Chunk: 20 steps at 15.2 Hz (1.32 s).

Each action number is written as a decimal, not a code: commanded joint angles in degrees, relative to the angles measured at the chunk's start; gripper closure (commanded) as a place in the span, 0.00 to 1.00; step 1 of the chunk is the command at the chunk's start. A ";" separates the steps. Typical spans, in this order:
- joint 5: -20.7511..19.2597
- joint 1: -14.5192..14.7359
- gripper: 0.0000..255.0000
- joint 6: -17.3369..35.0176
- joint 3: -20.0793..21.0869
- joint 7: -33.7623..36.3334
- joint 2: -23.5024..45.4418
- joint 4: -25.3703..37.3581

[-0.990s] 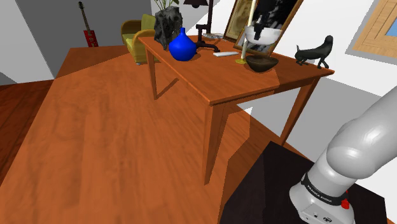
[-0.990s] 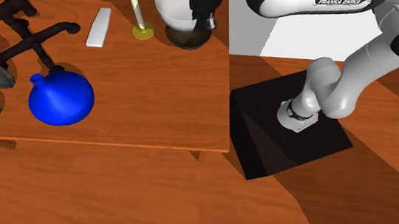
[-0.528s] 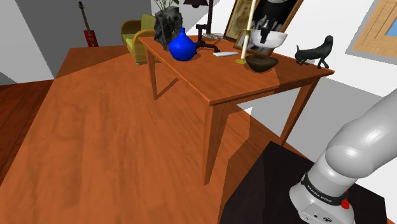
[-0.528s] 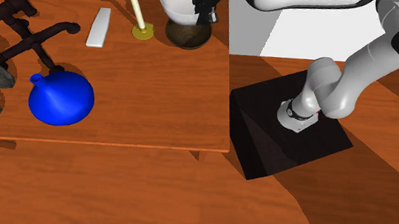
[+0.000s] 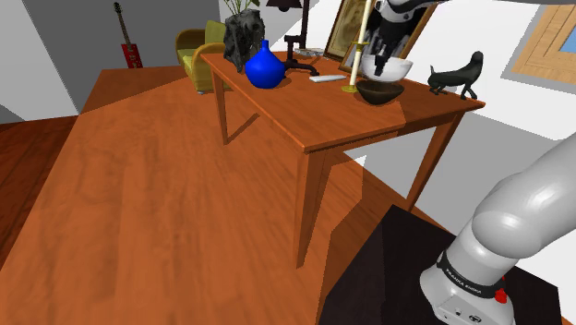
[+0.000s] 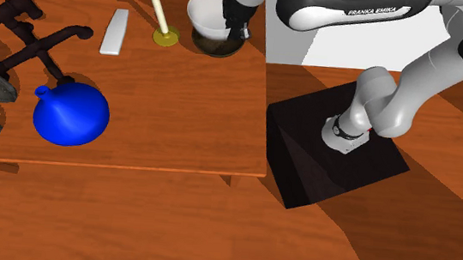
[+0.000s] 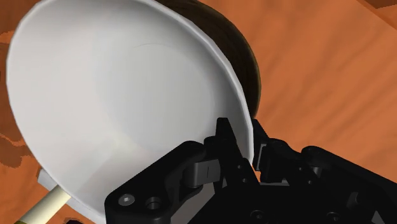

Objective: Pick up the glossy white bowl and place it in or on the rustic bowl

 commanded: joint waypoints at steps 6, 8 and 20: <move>-0.35 -0.10 1.00 3.08 -0.09 0.63 -0.57 -3.64; -0.35 -0.10 1.00 3.08 -0.09 0.63 -0.57 -3.63; -0.14 0.28 0.00 -2.60 0.82 0.53 -1.16 1.35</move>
